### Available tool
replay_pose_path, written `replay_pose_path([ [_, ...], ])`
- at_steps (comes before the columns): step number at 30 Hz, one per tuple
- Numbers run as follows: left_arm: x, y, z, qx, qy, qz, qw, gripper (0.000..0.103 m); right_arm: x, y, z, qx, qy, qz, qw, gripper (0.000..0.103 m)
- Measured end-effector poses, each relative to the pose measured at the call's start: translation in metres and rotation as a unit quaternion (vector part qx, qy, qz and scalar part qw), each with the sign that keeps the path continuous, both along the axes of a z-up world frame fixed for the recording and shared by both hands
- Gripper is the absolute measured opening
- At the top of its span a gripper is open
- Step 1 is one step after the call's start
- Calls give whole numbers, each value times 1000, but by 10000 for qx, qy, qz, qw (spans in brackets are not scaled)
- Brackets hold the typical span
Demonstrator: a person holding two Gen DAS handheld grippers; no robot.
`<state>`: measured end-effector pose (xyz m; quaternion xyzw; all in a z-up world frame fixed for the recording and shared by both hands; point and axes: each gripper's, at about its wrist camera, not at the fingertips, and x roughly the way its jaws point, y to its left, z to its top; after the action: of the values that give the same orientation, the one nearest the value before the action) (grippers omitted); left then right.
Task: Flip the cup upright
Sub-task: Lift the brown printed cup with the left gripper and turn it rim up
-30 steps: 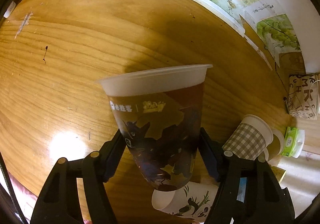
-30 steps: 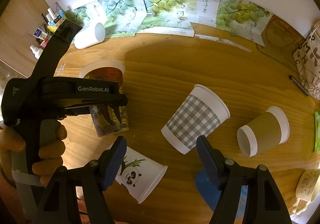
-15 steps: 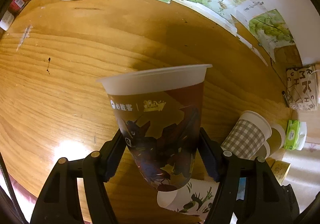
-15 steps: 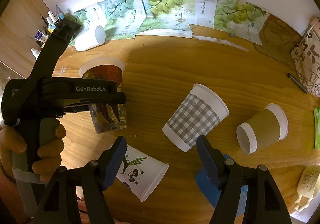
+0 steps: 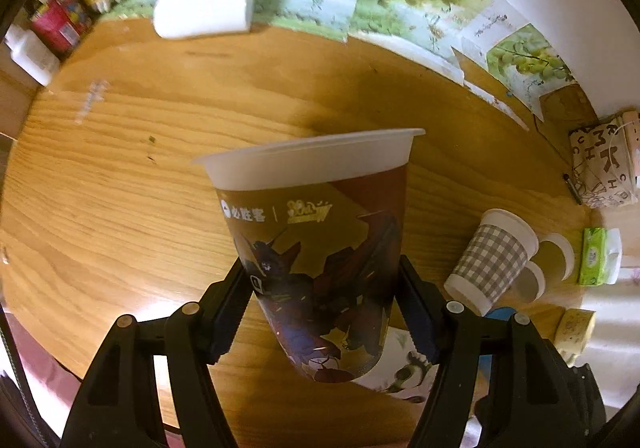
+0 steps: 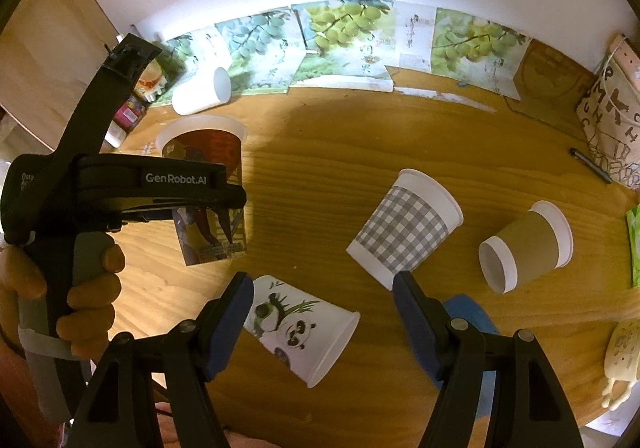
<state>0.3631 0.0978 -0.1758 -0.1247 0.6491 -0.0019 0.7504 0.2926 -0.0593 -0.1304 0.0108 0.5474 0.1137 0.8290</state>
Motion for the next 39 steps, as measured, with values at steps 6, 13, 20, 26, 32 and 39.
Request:
replay_pose_path([
  [6,-13,9,18,177,-275,-55,9994,73,-16,6,8,139,-205,-15,9997,73],
  [13,-33,11,31,449,-473,-379,9971,73,-36,10,19,310,-483,-42,9983,73],
  [20,-56,9,49,712,-617,-649,9934,73,-51,7,28,471,-728,-61,9962,73],
  [26,-78,2,56,809,-616,-792,9917,73,-66,3,32,573,-829,-72,9949,73],
  [32,-102,-8,56,879,-508,-871,9910,73,-84,-4,30,661,-810,-81,9945,73],
  [39,-131,-23,53,946,-392,-1010,9896,73,-111,-14,25,770,-714,-130,9944,73],
])
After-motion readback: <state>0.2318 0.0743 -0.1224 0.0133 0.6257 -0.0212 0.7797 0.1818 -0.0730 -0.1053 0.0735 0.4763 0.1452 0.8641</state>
